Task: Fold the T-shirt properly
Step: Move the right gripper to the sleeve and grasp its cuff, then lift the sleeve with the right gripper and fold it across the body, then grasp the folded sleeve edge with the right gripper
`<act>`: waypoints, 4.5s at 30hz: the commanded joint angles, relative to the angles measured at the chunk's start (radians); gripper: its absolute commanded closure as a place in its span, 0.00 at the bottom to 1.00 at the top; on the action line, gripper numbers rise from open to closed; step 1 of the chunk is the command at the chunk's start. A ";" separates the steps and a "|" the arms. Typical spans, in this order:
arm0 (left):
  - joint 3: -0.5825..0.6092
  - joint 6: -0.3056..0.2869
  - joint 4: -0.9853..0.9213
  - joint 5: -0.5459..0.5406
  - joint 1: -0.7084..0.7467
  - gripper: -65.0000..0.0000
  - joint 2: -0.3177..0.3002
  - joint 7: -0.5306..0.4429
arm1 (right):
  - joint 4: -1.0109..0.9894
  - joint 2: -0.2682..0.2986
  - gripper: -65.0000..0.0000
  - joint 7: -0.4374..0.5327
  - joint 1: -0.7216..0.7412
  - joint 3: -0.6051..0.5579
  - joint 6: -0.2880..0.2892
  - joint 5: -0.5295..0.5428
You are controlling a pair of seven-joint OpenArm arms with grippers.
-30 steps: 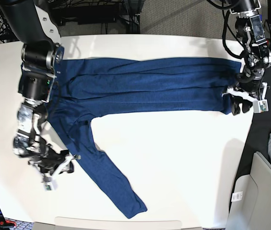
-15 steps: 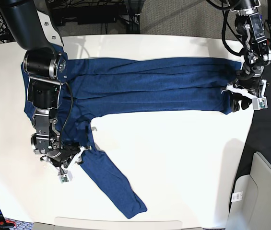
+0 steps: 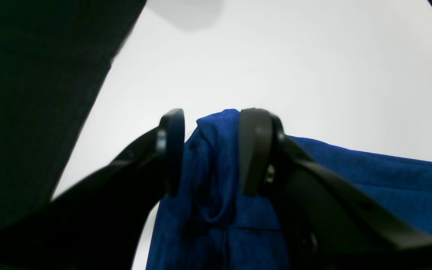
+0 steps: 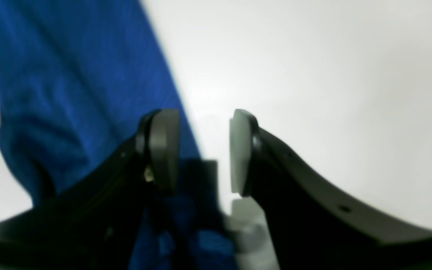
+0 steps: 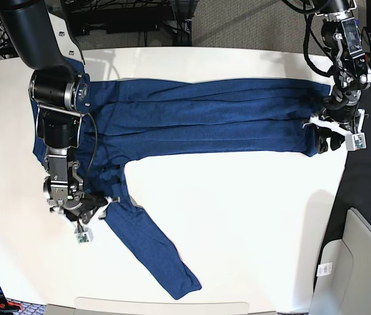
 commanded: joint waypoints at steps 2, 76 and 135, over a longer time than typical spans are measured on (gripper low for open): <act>-0.006 -0.004 0.024 -0.010 -0.003 0.63 -0.015 -0.029 | 0.016 0.006 0.63 0.025 0.039 0.002 -0.001 0.004; -0.006 -0.004 0.035 -0.007 0.054 0.63 0.014 -0.029 | 1.403 0.035 0.57 -0.823 -0.870 -0.168 0.322 1.132; -0.010 -0.004 0.035 -0.010 0.068 0.63 0.014 -0.030 | 0.237 -0.109 0.48 -0.067 -0.104 0.085 0.111 0.047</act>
